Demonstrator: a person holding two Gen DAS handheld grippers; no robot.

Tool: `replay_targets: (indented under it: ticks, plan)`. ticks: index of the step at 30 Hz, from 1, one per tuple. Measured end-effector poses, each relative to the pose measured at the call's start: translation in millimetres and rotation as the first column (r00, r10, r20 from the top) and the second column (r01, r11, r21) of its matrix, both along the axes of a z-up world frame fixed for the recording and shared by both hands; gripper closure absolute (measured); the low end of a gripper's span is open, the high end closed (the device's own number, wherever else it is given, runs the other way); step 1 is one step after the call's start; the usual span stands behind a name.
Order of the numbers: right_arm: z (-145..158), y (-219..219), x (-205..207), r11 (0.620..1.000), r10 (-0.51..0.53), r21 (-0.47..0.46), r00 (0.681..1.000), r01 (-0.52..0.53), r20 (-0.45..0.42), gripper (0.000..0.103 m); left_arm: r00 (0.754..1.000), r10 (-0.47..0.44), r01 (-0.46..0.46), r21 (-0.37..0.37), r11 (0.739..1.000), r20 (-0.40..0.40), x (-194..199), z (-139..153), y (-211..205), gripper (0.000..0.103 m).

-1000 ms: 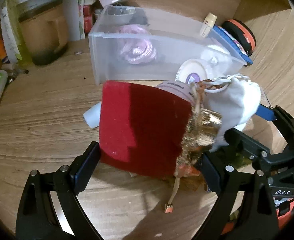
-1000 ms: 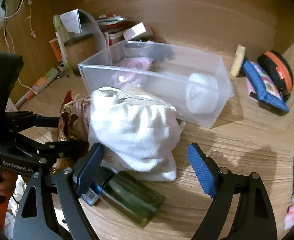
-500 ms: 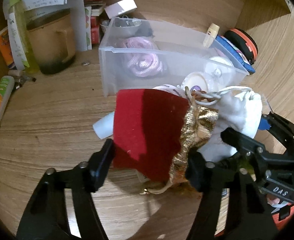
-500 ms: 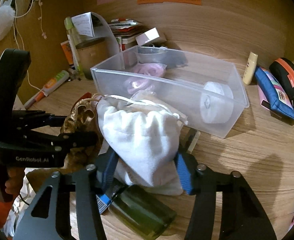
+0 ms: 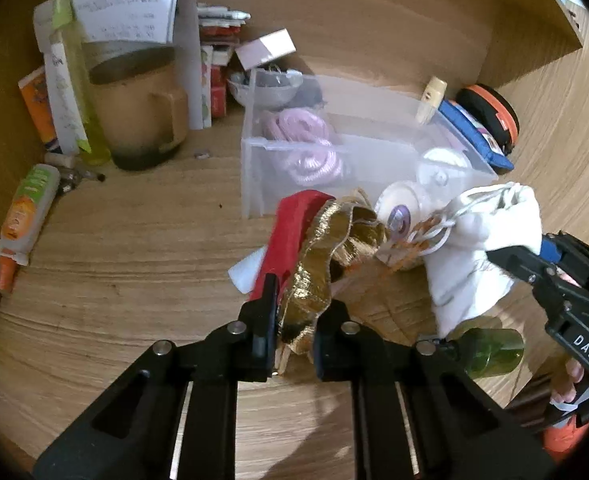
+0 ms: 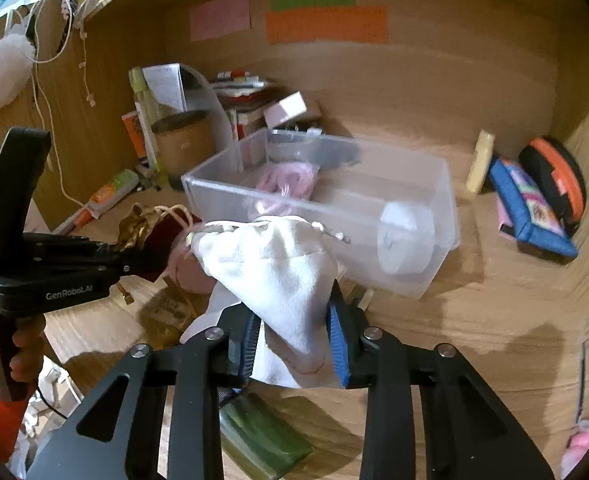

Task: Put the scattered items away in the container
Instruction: 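Grasp the red velvet pouch with the left tool while the right tool grasps the white cloth bag, then carry the pouch and cloth bag into the clear box and open both tools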

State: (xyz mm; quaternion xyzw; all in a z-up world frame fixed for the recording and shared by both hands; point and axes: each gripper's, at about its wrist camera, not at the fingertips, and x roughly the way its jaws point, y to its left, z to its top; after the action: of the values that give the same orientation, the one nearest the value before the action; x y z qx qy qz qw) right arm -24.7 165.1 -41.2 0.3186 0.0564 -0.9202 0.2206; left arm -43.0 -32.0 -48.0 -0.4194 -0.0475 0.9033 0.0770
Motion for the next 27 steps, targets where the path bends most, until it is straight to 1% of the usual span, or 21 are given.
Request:
replay_targets:
  ticks: [8, 13, 23, 27]
  plan:
    - [23.3, 7.2, -1.6, 0.999, -0.034, -0.016, 0.998, 0.033, -0.057, 0.077, 0.997, 0.025, -0.023, 0.025, 0.999, -0.071, 5.7, 29.7, -9.8, 0.091]
    - [40.5, 9.6, -2.1, 0.999, -0.045, -0.023, 0.994, 0.043, -0.101, 0.077, 0.993, 0.037, -0.035, 0.024, 0.999, -0.115, 6.5, 49.7, -12.2, 0.091]
    - [63.8, 11.2, -11.6, 0.998, -0.06, -0.037, 0.987, 0.056, -0.15, 0.077, 0.986, 0.044, -0.035, 0.055, 0.998, -0.161, 3.6, 71.5, -17.1, 0.091]
    - [71.6, 11.9, -16.9, 0.997, -0.07, -0.043, 0.983, 0.064, -0.167, 0.077, 0.983, 0.033, -0.024, 0.054, 0.998, -0.179, 0.1, 79.8, -16.8, 0.091]
